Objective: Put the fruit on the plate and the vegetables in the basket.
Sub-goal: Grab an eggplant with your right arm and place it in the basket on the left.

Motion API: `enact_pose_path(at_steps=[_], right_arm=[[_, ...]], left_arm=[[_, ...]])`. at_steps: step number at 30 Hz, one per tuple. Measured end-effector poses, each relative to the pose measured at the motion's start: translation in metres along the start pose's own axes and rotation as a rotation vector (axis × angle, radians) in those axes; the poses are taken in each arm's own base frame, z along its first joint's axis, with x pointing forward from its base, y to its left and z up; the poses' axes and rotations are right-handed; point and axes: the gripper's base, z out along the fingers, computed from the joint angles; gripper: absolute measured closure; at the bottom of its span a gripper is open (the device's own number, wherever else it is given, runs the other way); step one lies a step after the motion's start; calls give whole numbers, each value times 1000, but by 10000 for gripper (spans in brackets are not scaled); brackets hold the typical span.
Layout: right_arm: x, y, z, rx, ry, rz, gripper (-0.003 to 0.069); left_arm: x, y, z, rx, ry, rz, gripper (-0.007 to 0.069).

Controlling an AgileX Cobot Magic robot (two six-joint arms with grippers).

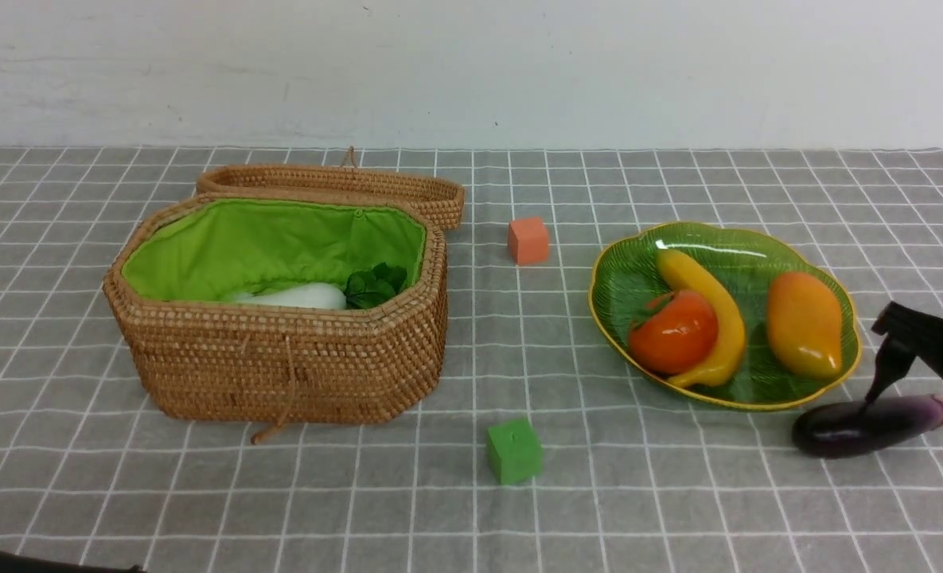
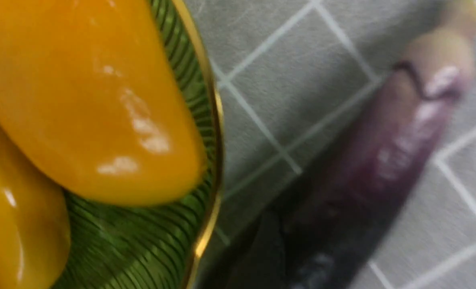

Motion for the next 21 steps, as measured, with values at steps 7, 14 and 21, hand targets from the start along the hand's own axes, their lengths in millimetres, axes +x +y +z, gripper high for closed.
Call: enact_pose_path(at_steps=[7,14,21], right_arm=[[-5,3,21,-50,-16,10,121],[-6,3,24,-46,-23,-32,219],[-7,0,24,2,-10,-126,229]], left_arm=[[0,-1,0,8,-2,-6,638],[-1,-2,0,21,-6,-18,638],[-1,-2,0,26,-8,-22,637]])
